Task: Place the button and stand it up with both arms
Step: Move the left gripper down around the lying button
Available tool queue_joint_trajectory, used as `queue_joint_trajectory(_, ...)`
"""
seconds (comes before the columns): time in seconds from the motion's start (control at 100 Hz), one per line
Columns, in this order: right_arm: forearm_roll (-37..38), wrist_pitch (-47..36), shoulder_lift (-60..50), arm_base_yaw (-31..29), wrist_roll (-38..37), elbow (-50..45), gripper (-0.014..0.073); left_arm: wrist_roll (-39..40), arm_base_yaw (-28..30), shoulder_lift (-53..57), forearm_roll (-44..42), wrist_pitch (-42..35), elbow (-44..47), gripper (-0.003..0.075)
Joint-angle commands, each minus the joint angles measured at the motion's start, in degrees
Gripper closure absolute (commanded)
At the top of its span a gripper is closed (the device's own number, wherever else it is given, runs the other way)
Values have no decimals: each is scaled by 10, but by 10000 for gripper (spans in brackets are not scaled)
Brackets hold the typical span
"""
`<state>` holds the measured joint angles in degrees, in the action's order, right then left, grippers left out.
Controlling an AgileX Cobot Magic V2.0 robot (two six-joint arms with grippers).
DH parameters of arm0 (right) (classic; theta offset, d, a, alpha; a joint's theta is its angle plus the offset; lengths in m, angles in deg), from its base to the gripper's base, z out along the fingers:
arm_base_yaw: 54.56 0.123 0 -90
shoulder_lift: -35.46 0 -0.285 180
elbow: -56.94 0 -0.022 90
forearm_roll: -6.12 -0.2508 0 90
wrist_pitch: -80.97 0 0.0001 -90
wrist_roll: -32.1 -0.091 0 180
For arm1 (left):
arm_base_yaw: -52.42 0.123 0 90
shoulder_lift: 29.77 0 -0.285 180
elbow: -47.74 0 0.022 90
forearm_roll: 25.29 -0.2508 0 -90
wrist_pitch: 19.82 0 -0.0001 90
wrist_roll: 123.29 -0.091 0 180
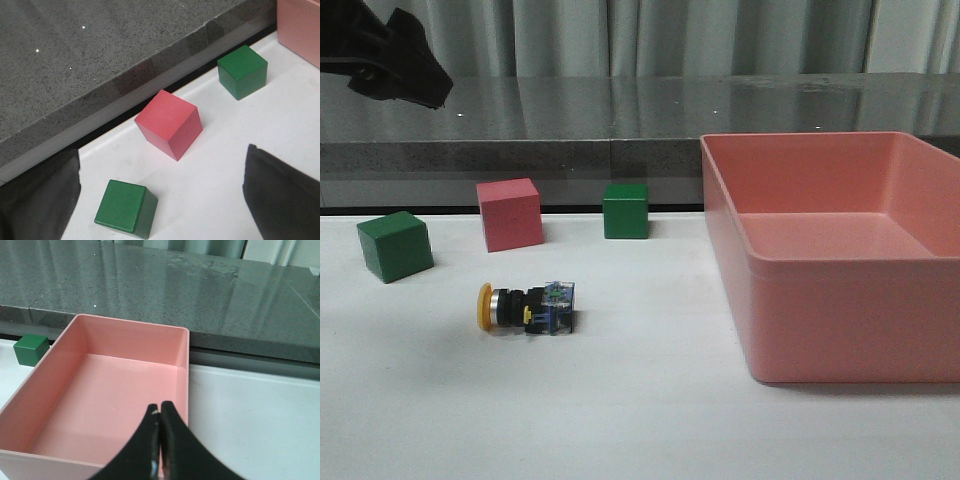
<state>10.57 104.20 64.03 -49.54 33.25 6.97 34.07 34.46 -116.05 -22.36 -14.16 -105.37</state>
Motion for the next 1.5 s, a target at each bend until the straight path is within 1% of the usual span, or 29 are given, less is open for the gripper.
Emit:
queue_joint_trajectory(0.0,8,-48,4,-3,0,16,707,-24,-5,18,13,-27,-20,101)
queue_joint_trajectory(0.08,8,-48,4,-3,0,16,707,-96,-8,21,76,-17,-21,101)
queue_joint_trajectory(0.15,8,-48,4,-3,0,16,707,-209,-8,21,179,12,-26,101)
queue_joint_trajectory(0.18,8,-48,4,-3,0,16,707,-282,-5,21,244,22,-26,101)
queue_joint_trajectory(0.2,8,-48,4,-3,0,16,707,-315,-2,21,290,30,-26,101)
queue_joint_trajectory(0.21,8,-48,4,-3,0,16,707,-350,-1,21,306,35,-26,101)
queue_joint_trajectory(0.22,8,-48,4,-3,0,16,707,-367,1,21,322,38,-26,101)
queue_joint_trajectory(0.25,8,-48,4,-3,0,16,707,-457,6,21,403,47,-26,101)
queue_joint_trajectory(0.27,8,-48,4,-3,0,16,707,-492,10,21,452,56,-26,101)
queue_joint_trajectory(0.28,8,-48,4,-3,0,16,707,-527,11,21,467,63,-26,101)
queue_joint_trajectory(0.29,8,-48,4,-3,0,16,707,-544,13,21,483,66,-26,101)
queue_joint_trajectory(0.32,8,-48,4,-3,0,16,707,-627,18,21,556,80,-26,101)
queue_joint_trajectory(0.34,8,-48,4,-3,0,16,707,-658,22,21,584,93,-26,101)
queue_joint_trajectory(0.35,8,-48,4,-3,0,16,707,-688,24,21,610,102,-26,101)
queue_joint_trajectory(0.39,8,-48,4,-3,0,16,707,-765,34,21,676,129,-25,101)
queue_joint_trajectory(0.46,8,-48,4,-3,0,16,707,-859,54,21,764,184,-22,101)
queue_joint_trajectory(0.51,8,-48,4,-3,0,16,707,-902,70,20,815,212,-16,101)
queue_joint_trajectory(0.67,8,-48,4,-3,0,16,707,-1045,119,11,960,245,24,101)
queue_joint_trajectory(0.74,8,-48,4,-3,0,16,707,-1107,139,7,1002,277,49,101)
queue_joint_trajectory(0.79,8,-48,4,-3,0,16,707,-1149,154,3,1018,324,68,101)
queue_joint_trajectory(0.91,8,-48,4,-3,0,16,707,-1222,183,-19,1020,432,105,101)
queue_joint_trajectory(1.0,8,-48,4,-3,0,16,707,-1256,190,-40,1020,481,117,101)
queue_joint_trajectory(1.17,8,-48,4,-3,0,16,707,-1313,190,-79,1005,489,119,101)
queue_joint_trajectory(1.34,8,-48,4,-3,0,16,707,-1316,190,-113,1020,489,116,101)
queue_joint_trajectory(1.49,8,-48,4,-3,0,16,707,-1304,190,-129,1020,535,116,101)
